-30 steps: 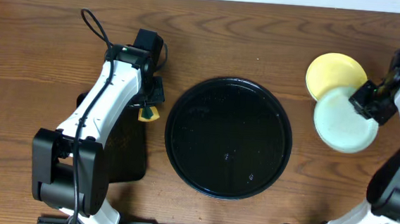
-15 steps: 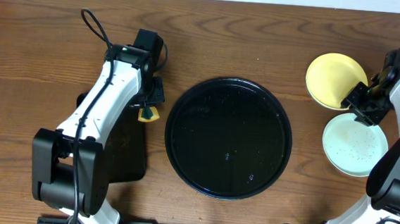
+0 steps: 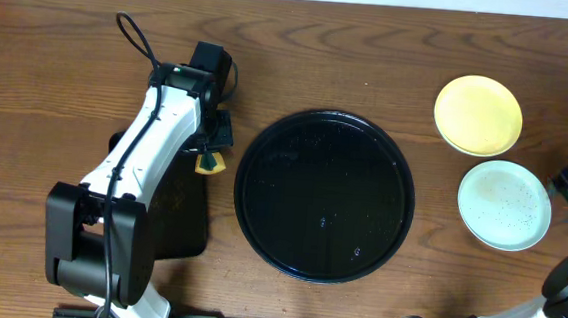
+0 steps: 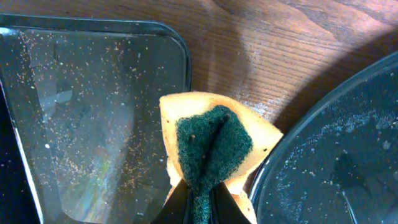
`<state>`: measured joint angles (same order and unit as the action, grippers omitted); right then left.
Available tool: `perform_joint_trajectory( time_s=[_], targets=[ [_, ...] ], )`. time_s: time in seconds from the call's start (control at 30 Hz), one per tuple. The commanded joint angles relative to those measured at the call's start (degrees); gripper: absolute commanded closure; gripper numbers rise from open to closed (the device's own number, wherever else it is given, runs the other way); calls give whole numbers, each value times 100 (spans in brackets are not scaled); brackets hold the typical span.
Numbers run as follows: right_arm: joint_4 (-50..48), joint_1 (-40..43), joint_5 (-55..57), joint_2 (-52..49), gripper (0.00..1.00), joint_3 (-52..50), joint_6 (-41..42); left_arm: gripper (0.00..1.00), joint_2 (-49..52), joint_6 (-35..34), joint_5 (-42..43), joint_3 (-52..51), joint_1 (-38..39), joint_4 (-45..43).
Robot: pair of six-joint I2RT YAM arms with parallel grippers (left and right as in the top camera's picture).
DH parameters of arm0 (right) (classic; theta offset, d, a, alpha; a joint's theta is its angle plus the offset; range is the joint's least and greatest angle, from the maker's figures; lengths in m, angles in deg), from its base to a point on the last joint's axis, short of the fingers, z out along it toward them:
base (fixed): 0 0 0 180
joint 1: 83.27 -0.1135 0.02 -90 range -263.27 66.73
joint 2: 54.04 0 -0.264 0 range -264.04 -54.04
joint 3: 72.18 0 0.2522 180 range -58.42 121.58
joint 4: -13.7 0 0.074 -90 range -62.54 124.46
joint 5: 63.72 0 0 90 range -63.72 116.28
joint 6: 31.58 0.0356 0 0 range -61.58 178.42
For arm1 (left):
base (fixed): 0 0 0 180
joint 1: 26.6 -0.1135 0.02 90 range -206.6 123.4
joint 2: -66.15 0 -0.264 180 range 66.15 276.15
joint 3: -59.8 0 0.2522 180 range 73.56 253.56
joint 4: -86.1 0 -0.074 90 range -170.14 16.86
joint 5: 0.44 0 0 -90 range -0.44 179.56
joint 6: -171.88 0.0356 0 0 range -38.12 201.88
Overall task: Clean dirty plates on tray and stack at the side
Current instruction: 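Carry the mint plate right and set it below the yellow plate, then push the mint plate onto the yellow plate with the right gripper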
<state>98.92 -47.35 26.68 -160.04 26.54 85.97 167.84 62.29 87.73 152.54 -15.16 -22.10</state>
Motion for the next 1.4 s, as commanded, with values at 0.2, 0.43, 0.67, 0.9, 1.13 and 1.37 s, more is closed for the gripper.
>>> perform_joint_trajectory(
  time_s=[0.2,0.43,0.67,0.9,1.13,1.37],
  targets=[
    [-1054,339,-693,46,50,-1593,-66,92,-15,98,-7,-15,-17,15],
    [-2011,339,-1143,46,38,-2461,-146,92,-15,118,-7,-15,-17,17],
    [-2240,339,-1141,46,99,-2647,-118,92,-15,118,-7,-15,-17,20],
    [-2286,337,-1141,72,98,-2647,-81,92,-15,116,-2,-15,-17,20],
    [-2157,236,-1268,861,99,-2566,105,92,-15,114,149,-15,-17,13],
    [-1862,192,-1266,2483,98,-2455,745,92,-15,114,149,-15,-17,-9]
  ],
)
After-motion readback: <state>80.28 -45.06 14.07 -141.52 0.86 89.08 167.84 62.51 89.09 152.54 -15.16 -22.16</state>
